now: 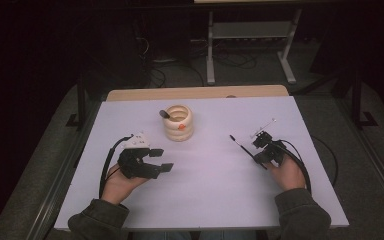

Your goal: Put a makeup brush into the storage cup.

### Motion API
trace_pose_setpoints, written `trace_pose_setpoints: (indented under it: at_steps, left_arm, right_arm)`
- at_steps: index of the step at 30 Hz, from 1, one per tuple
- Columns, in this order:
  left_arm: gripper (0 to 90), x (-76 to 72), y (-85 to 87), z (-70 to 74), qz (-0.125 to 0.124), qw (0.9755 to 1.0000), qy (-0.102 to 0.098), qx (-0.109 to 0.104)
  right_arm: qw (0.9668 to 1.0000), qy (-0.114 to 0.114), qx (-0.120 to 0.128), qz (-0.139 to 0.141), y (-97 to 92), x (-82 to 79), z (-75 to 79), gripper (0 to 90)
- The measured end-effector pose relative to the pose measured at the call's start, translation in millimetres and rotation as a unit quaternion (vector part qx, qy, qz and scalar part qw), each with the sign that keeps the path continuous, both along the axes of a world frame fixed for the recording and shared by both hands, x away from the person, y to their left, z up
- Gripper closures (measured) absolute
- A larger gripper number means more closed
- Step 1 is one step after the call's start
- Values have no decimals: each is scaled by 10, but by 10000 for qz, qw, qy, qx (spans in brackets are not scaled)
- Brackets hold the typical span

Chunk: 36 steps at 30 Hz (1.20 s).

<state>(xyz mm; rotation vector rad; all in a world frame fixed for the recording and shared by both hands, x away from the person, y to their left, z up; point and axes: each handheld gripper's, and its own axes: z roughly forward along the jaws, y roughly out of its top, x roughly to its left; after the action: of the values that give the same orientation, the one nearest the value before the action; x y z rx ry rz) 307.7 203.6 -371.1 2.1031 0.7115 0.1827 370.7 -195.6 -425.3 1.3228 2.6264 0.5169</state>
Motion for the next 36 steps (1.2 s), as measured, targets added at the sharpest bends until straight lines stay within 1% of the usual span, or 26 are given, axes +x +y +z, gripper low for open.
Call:
trace_pose_setpoints:
  at_steps: [2,3,4,7,11,12,13,15,18,21,22,24,25,29,31,36]
  left_arm:
    - [345,2,-7,-9,-13,10000,22,4]
    - [345,4,-12,-15,-15,10000,34,-5]
    - [345,10,-12,-18,-44,10000,24,32]
    - [345,15,-23,-31,-60,10000,51,33]
    - [345,15,-20,-35,-42,10000,85,3]
    - [344,14,-19,-35,-36,10000,88,-8]
    - [345,14,-18,-33,-42,10000,82,-16]
    - [345,13,-18,-30,-46,9999,83,-38]
    - [345,14,-19,-31,-74,9999,88,-44]
    - [345,21,-18,-34,-125,9997,172,-100]
    - [345,24,-17,-36,-136,9997,174,-112]
    - [345,22,-23,-35,-172,9996,161,-137]
    - [344,19,-25,-33,-195,9996,153,-148]
    - [345,2,-44,-29,-224,9994,139,-206]
    - [345,3,-48,-26,-266,9994,127,-203]
    - [350,-33,-96,-2,-326,9988,132,-335]
  right_arm:
    - [10000,-14,46,38,-13,-2,-2,852]
    - [9999,-3,107,47,-30,0,-4,853]
    - [9999,6,139,17,-38,-3,-3,853]
    - [9999,-33,154,60,-38,-13,6,853]
    - [9991,-185,348,121,-34,-48,78,853]
    - [9987,-267,397,163,-49,-56,93,853]
    - [9985,-264,459,116,-53,-75,117,853]
    - [9983,-299,488,142,-62,-88,136,853]
    - [9969,-438,636,159,-74,-157,214,852]
    - [9945,-631,798,267,-65,-219,297,853]
    - [9938,-633,875,272,-51,-241,327,852]
    - [9933,-672,892,312,-34,-260,354,852]
    - [9920,-738,921,442,23,-303,413,852]
    - [9880,-916,1012,725,177,-399,531,852]
    - [9850,-998,1096,879,265,-449,592,852]
    - [9762,-1119,1289,1340,499,-587,727,852]
